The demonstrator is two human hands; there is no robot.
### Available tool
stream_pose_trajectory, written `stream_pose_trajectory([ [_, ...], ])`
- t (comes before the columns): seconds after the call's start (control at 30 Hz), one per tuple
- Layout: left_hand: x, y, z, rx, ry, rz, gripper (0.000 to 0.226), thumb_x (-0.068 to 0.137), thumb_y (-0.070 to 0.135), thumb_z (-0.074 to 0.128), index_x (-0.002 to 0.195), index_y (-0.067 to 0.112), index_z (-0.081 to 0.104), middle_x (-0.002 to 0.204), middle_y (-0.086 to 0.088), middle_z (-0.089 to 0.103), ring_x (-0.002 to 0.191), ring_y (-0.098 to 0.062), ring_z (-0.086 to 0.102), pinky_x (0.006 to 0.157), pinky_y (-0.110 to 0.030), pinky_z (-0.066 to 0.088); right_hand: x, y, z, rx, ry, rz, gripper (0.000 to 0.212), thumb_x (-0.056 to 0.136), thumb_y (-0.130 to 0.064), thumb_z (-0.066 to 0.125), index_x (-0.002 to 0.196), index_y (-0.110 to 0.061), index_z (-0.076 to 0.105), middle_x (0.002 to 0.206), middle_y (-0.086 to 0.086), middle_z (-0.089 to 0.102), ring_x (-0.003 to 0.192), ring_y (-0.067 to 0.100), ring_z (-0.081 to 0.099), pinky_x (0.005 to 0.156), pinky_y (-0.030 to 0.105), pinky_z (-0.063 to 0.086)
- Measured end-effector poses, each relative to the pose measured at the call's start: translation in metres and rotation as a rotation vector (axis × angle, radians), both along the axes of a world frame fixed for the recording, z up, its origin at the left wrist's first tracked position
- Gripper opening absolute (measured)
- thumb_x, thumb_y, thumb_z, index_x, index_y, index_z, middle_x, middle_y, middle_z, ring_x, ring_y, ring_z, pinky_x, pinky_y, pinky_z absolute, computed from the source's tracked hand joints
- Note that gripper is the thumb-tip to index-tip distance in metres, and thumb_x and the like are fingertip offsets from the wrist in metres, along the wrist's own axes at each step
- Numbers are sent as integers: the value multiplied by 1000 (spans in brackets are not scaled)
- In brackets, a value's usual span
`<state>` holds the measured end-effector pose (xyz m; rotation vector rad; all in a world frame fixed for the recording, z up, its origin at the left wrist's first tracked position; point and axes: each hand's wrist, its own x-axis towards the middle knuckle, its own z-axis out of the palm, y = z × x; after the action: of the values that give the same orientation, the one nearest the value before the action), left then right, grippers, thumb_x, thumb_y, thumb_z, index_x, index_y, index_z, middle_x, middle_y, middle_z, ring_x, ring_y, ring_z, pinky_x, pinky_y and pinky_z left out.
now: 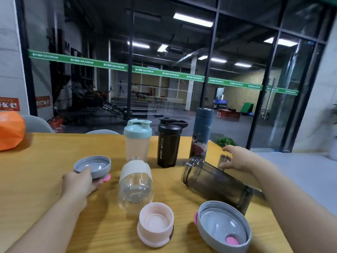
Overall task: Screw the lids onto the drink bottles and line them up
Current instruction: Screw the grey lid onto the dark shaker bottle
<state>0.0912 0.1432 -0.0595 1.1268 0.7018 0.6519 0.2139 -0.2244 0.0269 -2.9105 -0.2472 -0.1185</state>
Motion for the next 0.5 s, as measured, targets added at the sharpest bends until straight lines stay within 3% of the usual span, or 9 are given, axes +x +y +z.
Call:
stream_pose_trajectory([
  [0.07,-2,-3,2,-54,-59,-29,35,93,4,39,128,7,39,95,-25,60,49,-27,69,55,-27,59,1,0,0,-5,46,-2,79,78,-38,74,143,-20,34,144,5,44,128,26,45,102,36,39],
  [0.13,-3,-6,4,-83,-98,-46,35,92,-1,39,126,6,40,105,-19,54,41,-24,66,56,-27,57,3,-2,0,-32,82,-13,83,77,-40,74,145,-20,30,147,5,41,131,26,42,105,37,36],
  [0.23,-6,-8,6,-130,-158,-70,37,93,-2,42,130,0,38,115,-20,48,38,-21,64,73,-33,59,5,-4,0,-86,130,-24,90,75,-39,75,147,-21,24,149,5,38,132,26,41,106,37,36],
  [0.3,-7,-5,7,-181,-208,-101,40,93,-2,43,133,-2,35,119,-26,51,57,-33,70,80,-38,53,4,-4,-3,-102,145,-28,94,74,-35,77,148,-23,20,146,6,41,128,27,43,103,36,38],
  [0.4,-6,-2,8,-226,-262,-132,38,92,-3,46,129,-5,38,123,-29,53,89,-43,65,83,-41,50,4,-6,-8,-134,130,-26,96,74,-29,77,148,-23,16,145,8,42,126,28,44,100,36,40],
  [0.5,-7,-7,12,-278,-369,-205,29,93,-4,45,122,-5,42,106,-23,59,88,-42,64,92,-44,48,6,-7,-13,-107,78,3,93,73,-24,78,147,-22,22,143,7,45,126,27,46,100,36,42],
])
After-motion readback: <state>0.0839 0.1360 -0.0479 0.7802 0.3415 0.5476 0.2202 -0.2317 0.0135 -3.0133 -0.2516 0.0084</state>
